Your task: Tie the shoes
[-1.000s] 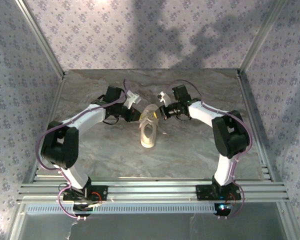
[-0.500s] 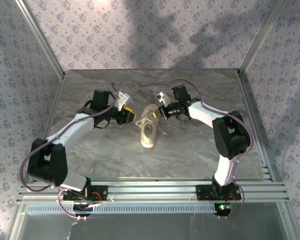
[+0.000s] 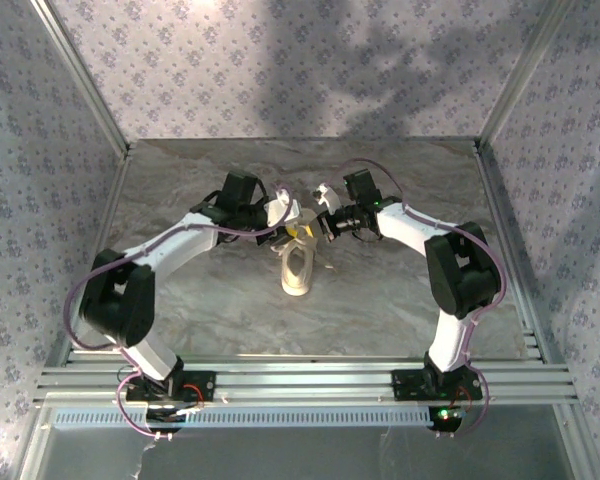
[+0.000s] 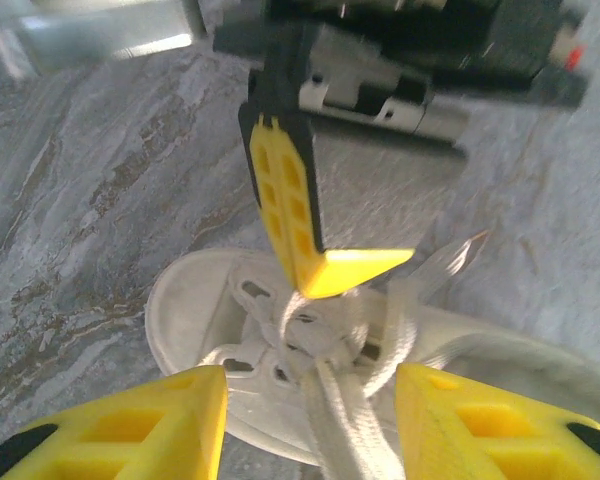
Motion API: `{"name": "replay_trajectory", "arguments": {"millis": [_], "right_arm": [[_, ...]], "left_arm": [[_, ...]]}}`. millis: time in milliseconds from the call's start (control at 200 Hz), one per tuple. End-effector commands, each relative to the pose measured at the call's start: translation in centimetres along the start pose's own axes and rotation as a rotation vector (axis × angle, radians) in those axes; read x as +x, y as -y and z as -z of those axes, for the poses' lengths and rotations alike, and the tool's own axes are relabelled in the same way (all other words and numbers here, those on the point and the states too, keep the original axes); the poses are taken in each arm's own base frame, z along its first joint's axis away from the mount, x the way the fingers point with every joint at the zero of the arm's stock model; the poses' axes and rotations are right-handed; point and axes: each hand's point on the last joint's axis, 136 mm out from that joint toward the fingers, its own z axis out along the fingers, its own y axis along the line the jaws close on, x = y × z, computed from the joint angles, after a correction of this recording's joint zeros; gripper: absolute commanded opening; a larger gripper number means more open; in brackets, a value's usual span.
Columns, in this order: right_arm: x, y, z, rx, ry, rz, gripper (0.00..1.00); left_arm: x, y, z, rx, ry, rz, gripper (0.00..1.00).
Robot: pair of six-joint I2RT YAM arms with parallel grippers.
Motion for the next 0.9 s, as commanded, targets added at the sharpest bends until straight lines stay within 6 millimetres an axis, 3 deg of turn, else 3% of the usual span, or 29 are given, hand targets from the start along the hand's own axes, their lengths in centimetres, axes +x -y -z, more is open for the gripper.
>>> {"name": "replay_trajectory", "arguments": {"millis": [0,255,610,795,894], "right_arm": [[-0.5,-1.0,0.5,-0.034,0.002,0.024,0.00],[-0.5,-1.2,0.5,-0.042,0.003,0.032,0.00],[-0.4,-1.4,0.6,-0.043,0.000,0.036,0.00],[-0.4,-1.5,0.7,-0.046,-0.001,0.041,0.00],[-0.3,-1.7,0.7,-0.050,-0.002,0.044,0.00]], "left_arm": [[-0.8,0.2,-0.4,0.059,0.015,-0.119,0.47],[0.6,1.5,-2.1,0.137,-0.038,-0.122,0.49],[1.2,1.7,-3.5,0.172,-0.076,-0.131,0.51],[1.1,1.7,-3.6,0.180,-0.084,-0.120,0.40],[1.1,1.3,-3.7,0.166,-0.086,-0.107,0.39]]}}
